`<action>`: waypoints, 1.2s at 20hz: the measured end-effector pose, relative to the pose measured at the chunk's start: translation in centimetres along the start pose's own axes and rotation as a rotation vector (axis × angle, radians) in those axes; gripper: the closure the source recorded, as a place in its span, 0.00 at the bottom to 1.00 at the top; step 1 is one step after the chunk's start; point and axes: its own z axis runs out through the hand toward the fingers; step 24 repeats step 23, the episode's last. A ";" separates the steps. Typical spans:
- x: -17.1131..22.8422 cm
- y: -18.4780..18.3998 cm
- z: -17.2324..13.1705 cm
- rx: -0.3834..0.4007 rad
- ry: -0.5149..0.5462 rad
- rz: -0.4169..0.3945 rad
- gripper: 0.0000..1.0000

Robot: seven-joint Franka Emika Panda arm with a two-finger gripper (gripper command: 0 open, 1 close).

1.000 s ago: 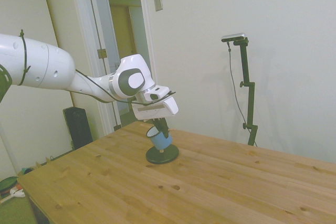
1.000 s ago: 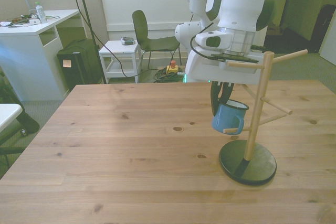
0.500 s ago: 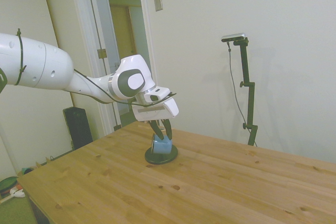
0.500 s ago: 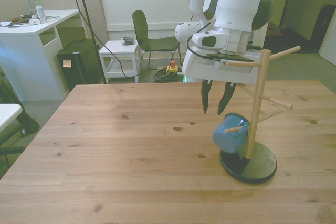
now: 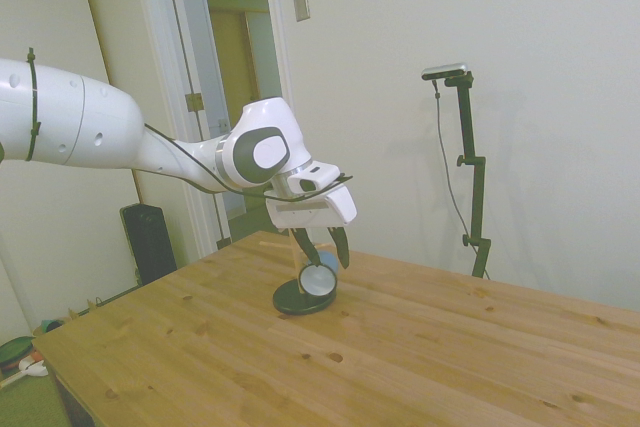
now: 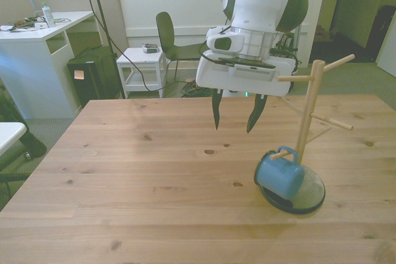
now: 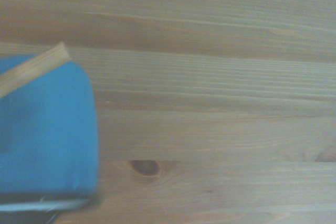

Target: Hang the mug

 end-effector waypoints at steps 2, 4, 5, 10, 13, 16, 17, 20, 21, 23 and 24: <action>0.9 1.1 -0.3 0.009 -0.001 0.013 0.00; 1.7 2.5 -0.7 0.027 -0.010 0.024 0.00; 2.1 3.5 -0.7 0.036 -0.017 0.029 0.00; 1.3 10.6 0.6 0.116 -0.072 0.048 0.00; -1.0 14.4 1.7 0.150 -0.104 0.042 0.00; -3.2 16.2 1.8 0.174 -0.109 0.037 0.00; -3.7 16.5 1.6 0.179 -0.110 0.037 0.00; -4.4 17.4 1.3 0.189 -0.112 0.041 0.00; -4.5 17.6 1.3 0.191 -0.114 0.043 0.00; -4.9 17.8 1.4 0.198 -0.119 0.048 0.00; -4.9 17.8 1.4 0.198 -0.119 0.048 0.00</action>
